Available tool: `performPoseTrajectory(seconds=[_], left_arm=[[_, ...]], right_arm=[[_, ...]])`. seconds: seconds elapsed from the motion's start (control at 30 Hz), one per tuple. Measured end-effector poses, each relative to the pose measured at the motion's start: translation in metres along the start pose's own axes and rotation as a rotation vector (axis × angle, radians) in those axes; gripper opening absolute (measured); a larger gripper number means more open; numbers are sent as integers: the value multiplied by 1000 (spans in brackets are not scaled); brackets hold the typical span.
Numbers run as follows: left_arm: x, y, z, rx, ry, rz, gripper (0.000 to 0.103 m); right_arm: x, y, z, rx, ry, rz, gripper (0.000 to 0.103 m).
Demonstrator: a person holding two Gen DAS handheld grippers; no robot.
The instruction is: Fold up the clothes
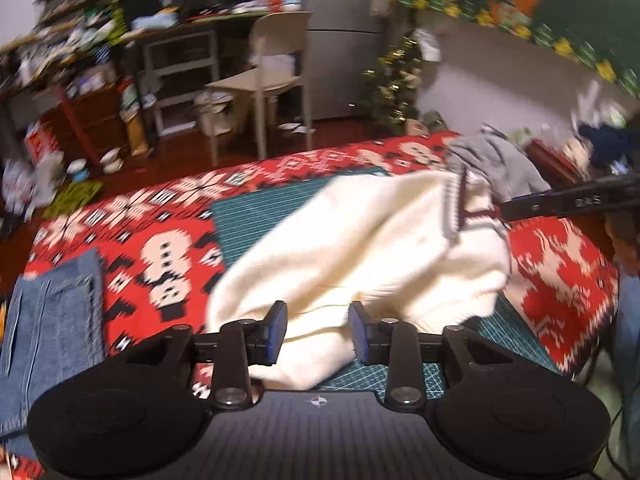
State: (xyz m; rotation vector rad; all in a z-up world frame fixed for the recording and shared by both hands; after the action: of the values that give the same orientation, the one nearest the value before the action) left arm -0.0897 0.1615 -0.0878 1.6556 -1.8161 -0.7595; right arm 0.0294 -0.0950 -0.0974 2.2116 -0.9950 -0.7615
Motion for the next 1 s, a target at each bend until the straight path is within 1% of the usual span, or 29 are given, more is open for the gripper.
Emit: performPoseTrajectory(seconds=[0.07, 0.13, 0.2, 0.33, 0.37, 0.43, 0.5, 0.57, 0.67, 0.7, 0.73, 0.77, 0.8, 0.83, 0.87, 0.9, 1.0], left_arm=[[12, -10, 0, -7, -37, 9, 39], [19, -26, 1, -38, -42, 11, 39], [24, -38, 1, -45, -64, -2, 39], [27, -55, -8, -44, -81, -17, 44], [27, -59, -11, -46, -85, -20, 46], [29, -68, -16, -49, -94, -25, 46], [34, -75, -18, -53, -105, -9, 48], [40, -81, -19, -56, -127, -5, 50], [47, -89, -20, -51, -167, -33, 50], [48, -92, -21, -47, -176, -49, 50], [49, -95, -22, -44, -184, -65, 50], [49, -97, -24, -46, -180, -74, 44], [47, -97, -26, -47, -160, -73, 36], [45, -97, -28, -48, -141, -72, 22], [42, -93, -31, -45, -120, -67, 16], [39, -89, -33, -42, -100, -62, 10], [30, -69, -40, -9, -47, -62, 8]], right_arm=[[-2, -4, 7, -28, -8, -14, 40], [-6, -10, 13, -52, -8, -27, 42], [-12, -14, 17, -68, 8, -30, 44], [-15, -22, 22, -81, 34, -17, 47], [-15, -24, 23, -83, 35, -14, 49], [-13, -28, 25, -86, 35, -7, 54], [-10, -32, 26, -89, 34, -1, 58], [-7, -35, 26, -93, 29, -2, 59], [-7, -39, 27, -93, 28, -17, 59], [-11, -39, 27, -95, 47, -20, 56], [-15, -40, 28, -97, 70, -22, 51], [-18, -40, 28, -97, 95, -17, 38], [-20, -40, 29, -99, 107, -15, 28], [-22, -39, 29, -100, 116, -13, 26], [-23, -38, 28, -99, 117, -12, 21], [-25, -33, 25, -86, 122, -8, 18], [-29, -16, 13, -41, 138, 9, 16]])
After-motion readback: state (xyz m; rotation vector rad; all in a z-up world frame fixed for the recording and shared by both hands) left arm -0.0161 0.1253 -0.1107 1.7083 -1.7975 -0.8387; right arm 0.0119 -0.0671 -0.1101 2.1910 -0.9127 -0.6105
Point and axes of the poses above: each gripper's, at about its wrist camera, not at the fingertips, and y roughly against the way its jaws point, x to its right, z to its underside, the point moved 4 cm from there along -y, roughly the way its jaws point, and after that the axes turned 2 degrees about -x, right-handed, at the moved point
